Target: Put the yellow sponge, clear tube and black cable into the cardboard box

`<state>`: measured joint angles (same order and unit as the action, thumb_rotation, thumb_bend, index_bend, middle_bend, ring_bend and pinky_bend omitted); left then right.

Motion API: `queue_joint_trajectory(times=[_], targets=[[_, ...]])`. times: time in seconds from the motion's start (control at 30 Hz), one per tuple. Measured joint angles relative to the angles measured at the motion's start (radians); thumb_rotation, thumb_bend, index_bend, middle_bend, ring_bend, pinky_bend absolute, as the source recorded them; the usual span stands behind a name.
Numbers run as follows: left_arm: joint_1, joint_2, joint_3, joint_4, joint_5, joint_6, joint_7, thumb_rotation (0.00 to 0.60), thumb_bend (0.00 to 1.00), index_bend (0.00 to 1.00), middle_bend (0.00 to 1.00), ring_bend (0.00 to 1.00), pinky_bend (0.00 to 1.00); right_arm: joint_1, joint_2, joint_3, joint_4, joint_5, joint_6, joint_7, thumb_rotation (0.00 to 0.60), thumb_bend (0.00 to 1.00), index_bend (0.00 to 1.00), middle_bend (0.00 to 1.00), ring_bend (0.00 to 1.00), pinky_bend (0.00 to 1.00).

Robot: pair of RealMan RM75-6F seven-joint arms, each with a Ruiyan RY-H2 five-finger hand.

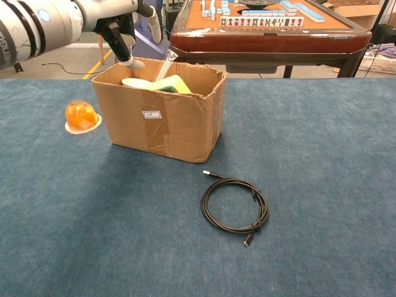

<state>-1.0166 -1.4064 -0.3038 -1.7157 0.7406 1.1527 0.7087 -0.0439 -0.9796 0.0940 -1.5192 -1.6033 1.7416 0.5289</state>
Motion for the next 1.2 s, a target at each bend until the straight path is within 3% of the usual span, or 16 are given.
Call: queue_joint_trajectory(times=[0.33, 0.77, 0.97, 1.2], targets=[[0.074, 0.116, 0.074, -0.192, 0.124, 0.040, -0.010, 0.600, 0.22, 0.37, 1.00, 0.98, 1.00, 0.000, 0.000, 0.000, -0.003, 0.002, 0.002, -0.006, 0.600, 0.13, 0.27, 0.25, 0.09, 0.19], [0.166, 0.246, 0.204, -0.356, 0.487, -0.028, -0.161, 0.600, 0.22, 0.43, 0.98, 0.94, 1.00, -0.004, 0.001, 0.007, -0.002, 0.022, 0.003, 0.000, 0.600, 0.13, 0.27, 0.25, 0.09, 0.19], [0.179, 0.235, 0.270, -0.374, 0.588, -0.100, -0.175, 0.600, 0.22, 0.44, 1.00, 0.97, 1.00, -0.014, 0.006, 0.011, -0.001, 0.028, 0.019, 0.013, 0.600, 0.13, 0.27, 0.25, 0.09, 0.19], [0.180, 0.136, 0.285, -0.301, 0.615, -0.130, -0.154, 0.600, 0.22, 0.44, 1.00, 0.96, 1.00, -0.034, 0.019, 0.017, -0.002, 0.050, 0.036, 0.039, 0.600, 0.13, 0.27, 0.25, 0.09, 0.19]])
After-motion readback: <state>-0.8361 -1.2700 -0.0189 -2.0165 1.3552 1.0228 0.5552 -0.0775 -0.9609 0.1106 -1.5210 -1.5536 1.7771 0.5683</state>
